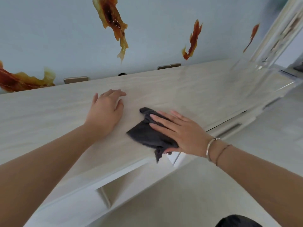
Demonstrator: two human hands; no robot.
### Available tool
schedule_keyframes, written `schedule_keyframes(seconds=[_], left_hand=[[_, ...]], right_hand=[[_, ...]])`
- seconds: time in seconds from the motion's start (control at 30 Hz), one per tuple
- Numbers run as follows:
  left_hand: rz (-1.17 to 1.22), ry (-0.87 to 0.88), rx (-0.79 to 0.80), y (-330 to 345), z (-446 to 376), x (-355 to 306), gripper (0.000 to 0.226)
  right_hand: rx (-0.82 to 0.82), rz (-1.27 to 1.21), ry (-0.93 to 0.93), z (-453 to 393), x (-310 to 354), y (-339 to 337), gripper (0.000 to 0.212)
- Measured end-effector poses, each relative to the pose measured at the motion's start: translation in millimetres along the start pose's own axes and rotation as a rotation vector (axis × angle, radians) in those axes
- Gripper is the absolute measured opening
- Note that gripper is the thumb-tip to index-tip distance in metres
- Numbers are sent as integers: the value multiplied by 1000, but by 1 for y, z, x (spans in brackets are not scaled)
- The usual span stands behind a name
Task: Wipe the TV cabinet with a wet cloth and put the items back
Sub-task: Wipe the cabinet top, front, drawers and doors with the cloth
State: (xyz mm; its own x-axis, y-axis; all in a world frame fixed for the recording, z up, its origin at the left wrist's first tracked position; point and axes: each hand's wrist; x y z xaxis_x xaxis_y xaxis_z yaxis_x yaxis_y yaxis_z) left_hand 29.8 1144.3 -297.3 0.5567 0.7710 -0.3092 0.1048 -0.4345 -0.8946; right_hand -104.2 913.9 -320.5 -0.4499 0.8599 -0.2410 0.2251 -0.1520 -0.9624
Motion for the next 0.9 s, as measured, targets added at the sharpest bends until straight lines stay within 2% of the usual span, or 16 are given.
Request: schedule_keyframes(seconds=[0.13, 0.2, 0.27, 0.33, 0.43, 0.5, 0.53, 0.6, 0.67, 0.7, 0.73, 0.9], left_hand=[[33, 1, 2, 8, -2, -13, 34], [30, -5, -2, 10, -6, -16, 33], [22, -25, 0, 11, -13, -18, 33], [1, -46, 17, 13, -19, -18, 34], [-28, -71, 23, 17, -26, -15, 34], [-31, -83, 15, 22, -28, -12, 35], [-31, -87, 10, 24, -29, -11, 36], [-27, -97, -5, 26, -30, -10, 37], [-40, -91, -7, 27, -29, -11, 38], [-43, -86, -9, 28, -29, -10, 39], [-42, -88, -16, 28, -30, -10, 40], [-83, -131, -67, 28, -32, -14, 40]], right_hand=[[114, 23, 325, 64, -68, 6, 75], [158, -9, 401, 74, -77, 2, 77], [138, -37, 362, 63, -68, 2, 84], [86, -73, 241, 40, -49, 0, 87], [2, -197, 58, 2, -22, -2, 70], [-7, -301, 30, -10, -22, -4, 59], [-12, -357, 80, -12, -29, -4, 57], [-41, -427, 318, -12, -56, -1, 61], [32, -388, 626, -18, -81, 2, 59], [86, -360, 724, -28, -84, 3, 58], [98, -353, 746, -42, -78, 4, 59], [3, -480, 355, -96, -12, 2, 55]])
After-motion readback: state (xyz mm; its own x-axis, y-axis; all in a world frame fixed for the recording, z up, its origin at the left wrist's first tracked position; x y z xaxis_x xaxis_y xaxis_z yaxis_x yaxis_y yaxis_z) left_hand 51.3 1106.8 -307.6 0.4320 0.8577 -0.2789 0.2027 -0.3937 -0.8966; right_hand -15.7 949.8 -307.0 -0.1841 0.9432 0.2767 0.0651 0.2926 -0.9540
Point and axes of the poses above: each hand's wrist, its own z-axis away from the middle knuckle, its own y-axis out of the palm, x = y × z, and after that the axes turned 12 degrees about -z, right-handed
